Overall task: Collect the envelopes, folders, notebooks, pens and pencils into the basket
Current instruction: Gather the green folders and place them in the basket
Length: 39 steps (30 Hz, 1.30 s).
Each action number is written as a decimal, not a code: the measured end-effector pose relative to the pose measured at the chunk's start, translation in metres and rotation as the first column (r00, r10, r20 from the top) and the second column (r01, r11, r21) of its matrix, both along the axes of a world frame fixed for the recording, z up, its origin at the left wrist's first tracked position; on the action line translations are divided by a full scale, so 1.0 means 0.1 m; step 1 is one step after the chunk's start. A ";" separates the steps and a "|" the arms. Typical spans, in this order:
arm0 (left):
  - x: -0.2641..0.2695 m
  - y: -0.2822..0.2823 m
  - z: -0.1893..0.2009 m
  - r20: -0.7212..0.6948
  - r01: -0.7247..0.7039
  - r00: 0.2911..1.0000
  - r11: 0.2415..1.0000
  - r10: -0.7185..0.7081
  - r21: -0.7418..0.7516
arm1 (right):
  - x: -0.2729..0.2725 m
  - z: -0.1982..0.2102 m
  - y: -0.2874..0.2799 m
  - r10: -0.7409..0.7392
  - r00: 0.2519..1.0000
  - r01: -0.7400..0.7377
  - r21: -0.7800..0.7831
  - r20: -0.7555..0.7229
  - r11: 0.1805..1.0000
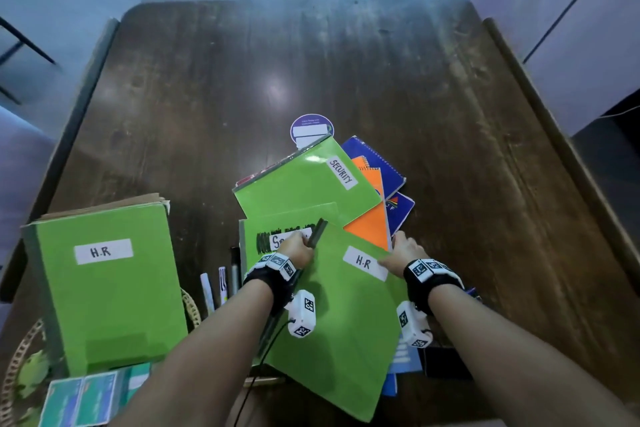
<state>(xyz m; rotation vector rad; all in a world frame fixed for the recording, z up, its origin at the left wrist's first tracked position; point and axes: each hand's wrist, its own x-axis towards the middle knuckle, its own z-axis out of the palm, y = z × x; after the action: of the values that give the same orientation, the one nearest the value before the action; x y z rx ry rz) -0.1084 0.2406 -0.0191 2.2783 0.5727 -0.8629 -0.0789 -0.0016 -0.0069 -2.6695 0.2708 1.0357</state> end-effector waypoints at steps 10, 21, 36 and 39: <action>0.08 0.28 -0.06 0.054 -0.372 0.921 0.911 0.386 -0.176 | 0.17 0.03 -0.02 -0.185 0.982 0.187 0.179 -0.028 0.966; -0.07 0.65 0.27 0.233 -0.352 0.859 0.855 0.457 -0.380 | 0.14 0.37 0.22 -0.298 0.955 0.261 0.446 0.012 0.856; -0.84 2.50 1.27 0.461 -0.399 0.721 0.854 0.518 -0.335 | -0.15 1.12 2.23 -0.190 0.954 -0.008 0.657 0.230 0.753; -1.13 2.96 1.26 0.503 -0.441 0.690 0.853 0.520 -0.278 | -0.38 1.12 2.73 -0.117 0.971 -0.054 0.669 0.208 0.741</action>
<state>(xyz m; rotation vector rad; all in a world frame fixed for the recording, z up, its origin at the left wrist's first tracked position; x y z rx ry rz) -0.2217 0.5362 0.1069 1.9629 0.7538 0.0520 -0.1166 0.2711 0.1050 -2.0702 -0.1026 0.6178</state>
